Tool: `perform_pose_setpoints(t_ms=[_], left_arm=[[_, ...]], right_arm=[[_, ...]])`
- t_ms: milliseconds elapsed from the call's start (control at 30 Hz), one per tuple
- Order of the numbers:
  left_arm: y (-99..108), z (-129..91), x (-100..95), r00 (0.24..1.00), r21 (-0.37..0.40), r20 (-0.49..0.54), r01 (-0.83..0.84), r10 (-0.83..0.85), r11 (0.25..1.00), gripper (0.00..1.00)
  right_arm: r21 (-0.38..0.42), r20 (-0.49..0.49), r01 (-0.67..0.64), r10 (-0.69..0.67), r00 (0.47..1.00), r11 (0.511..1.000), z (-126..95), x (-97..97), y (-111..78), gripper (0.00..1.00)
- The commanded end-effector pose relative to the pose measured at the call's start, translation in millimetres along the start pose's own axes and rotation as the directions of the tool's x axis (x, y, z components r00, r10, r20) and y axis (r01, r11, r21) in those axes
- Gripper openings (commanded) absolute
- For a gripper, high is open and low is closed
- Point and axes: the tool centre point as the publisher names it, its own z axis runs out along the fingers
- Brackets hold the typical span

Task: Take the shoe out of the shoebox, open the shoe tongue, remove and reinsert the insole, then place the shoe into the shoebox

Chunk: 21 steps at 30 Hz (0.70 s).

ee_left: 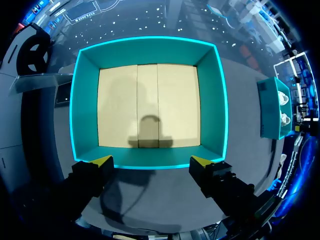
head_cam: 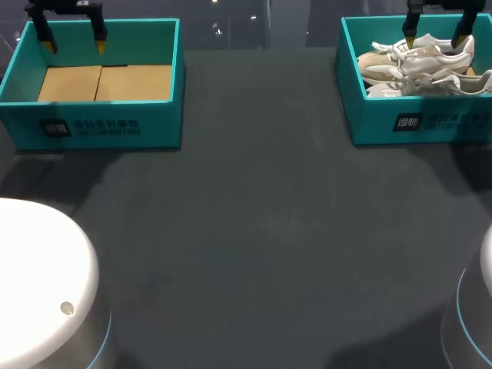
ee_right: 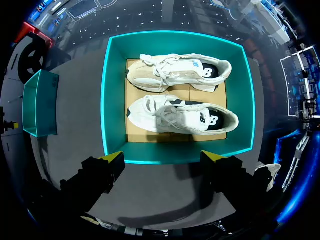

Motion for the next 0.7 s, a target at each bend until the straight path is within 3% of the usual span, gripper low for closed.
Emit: perform_pose_setpoints(t_ms=[33,533,700], left_arm=[[-0.3,-0.1,-0.1,1.000,0.000,0.000,0.000,0.000,1.000,1.00],[-0.3,-0.1,-0.1,1.000,0.000,0.000,0.000,0.000,1.000,1.00],[-0.3,-0.1,-0.1,1.000,0.000,0.000,0.000,0.000,1.000,1.00]], right_arm=[[0.000,0.000,0.000,0.000,1.000,1.000,0.0,0.0,0.2,1.00],[0.000,0.000,0.000,0.000,1.000,1.000,0.0,0.0,0.2,1.00],[-0.022,0.009,-0.009,0.009,1.000,1.000,0.0,-15.4,6.0,1.00]])
